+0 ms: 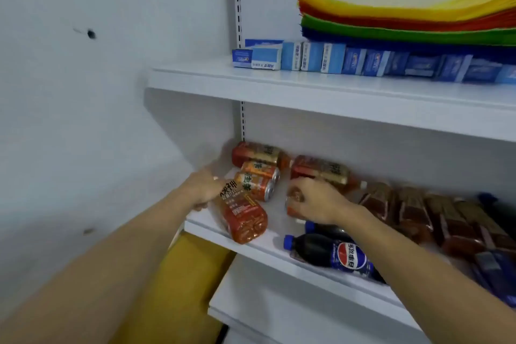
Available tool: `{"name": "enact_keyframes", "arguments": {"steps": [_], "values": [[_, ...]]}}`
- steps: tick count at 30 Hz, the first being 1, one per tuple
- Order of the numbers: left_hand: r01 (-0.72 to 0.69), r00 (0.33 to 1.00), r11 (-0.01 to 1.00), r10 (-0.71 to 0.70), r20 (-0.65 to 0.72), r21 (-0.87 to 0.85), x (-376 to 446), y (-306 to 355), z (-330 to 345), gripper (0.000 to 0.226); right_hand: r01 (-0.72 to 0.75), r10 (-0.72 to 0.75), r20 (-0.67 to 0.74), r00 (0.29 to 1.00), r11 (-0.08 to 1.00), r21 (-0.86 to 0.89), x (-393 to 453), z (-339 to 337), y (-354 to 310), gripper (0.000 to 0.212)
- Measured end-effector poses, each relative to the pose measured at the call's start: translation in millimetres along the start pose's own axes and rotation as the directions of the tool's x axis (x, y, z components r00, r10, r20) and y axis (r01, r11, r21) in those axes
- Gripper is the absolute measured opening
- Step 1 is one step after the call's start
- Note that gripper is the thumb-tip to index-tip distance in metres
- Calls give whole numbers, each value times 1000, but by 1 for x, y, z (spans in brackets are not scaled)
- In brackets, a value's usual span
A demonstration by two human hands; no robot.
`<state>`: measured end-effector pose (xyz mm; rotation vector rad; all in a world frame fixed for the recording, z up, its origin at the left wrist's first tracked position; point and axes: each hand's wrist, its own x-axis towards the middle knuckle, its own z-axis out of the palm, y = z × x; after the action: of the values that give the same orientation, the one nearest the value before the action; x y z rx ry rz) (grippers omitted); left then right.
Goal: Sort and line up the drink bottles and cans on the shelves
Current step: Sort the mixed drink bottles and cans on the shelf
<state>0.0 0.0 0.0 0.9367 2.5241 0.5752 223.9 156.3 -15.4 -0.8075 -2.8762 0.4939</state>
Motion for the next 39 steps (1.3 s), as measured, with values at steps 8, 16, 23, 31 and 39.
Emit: {"name": "enact_keyframes", "arguments": {"steps": [8, 16, 23, 31, 39], "values": [[448, 874, 627, -155, 461, -637, 13, -6, 9, 26, -49, 10, 231, 973, 986, 160, 54, 60, -42, 45], [332, 942, 590, -164, 294, -736, 36, -26, 36, 37, -160, 72, 200, 977, 866, 473, 69, 93, -56, 81], [-22, 994, 528, -78, -74, -849, 47, -30, 40, 40, -53, 57, 13, 998, 794, 605, 68, 93, -56, 81], [-431, 899, 567, 337, -280, -702, 43, -39, 35, 67, -21, 130, -115, 985, 749, 662, 62, 108, -49, 106], [-499, 819, 669, 573, -47, -552, 56, -46, 6, 80, -6, 27, -83, 996, 967, 253, 58, 79, -30, 95]]}}
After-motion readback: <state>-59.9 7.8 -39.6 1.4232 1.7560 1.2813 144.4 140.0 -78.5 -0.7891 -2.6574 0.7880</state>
